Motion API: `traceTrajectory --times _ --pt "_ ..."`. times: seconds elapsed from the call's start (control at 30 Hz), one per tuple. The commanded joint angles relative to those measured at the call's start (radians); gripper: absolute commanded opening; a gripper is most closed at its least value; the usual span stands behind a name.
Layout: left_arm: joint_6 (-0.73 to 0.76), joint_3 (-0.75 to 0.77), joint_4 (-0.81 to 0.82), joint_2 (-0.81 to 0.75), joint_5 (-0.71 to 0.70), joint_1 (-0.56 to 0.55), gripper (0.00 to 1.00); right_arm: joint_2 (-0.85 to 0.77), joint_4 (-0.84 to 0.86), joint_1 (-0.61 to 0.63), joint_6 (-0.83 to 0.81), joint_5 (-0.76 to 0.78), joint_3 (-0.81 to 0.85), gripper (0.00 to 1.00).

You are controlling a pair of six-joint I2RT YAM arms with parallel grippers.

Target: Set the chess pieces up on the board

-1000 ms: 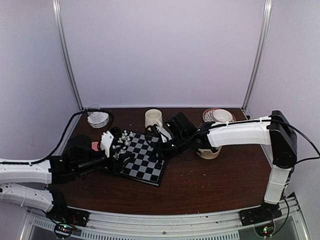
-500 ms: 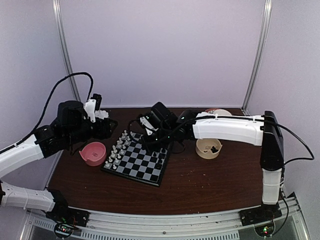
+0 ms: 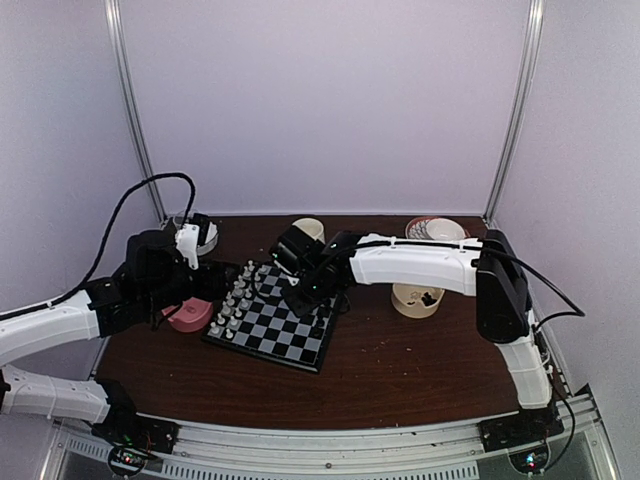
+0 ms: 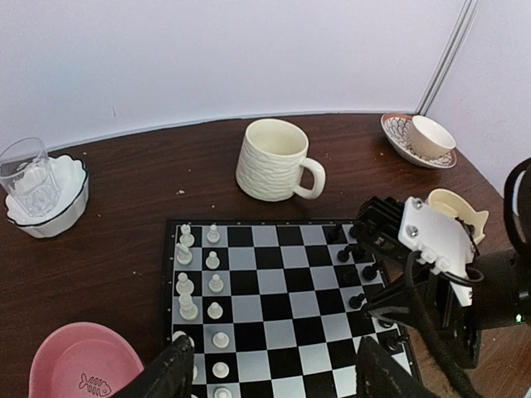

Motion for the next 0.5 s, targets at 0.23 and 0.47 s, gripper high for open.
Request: traceTrajectory --times 0.23,0.47 --pt "0.017 -0.045 0.095 -0.092 -0.076 0.001 0.69 0.053 -0.067 0.000 -0.030 0.060 0.064 0.00" --pt "0.017 -0.044 0.080 -0.110 -0.085 0.001 0.70 0.076 -0.072 0.000 -0.025 0.035 0.067 0.00"
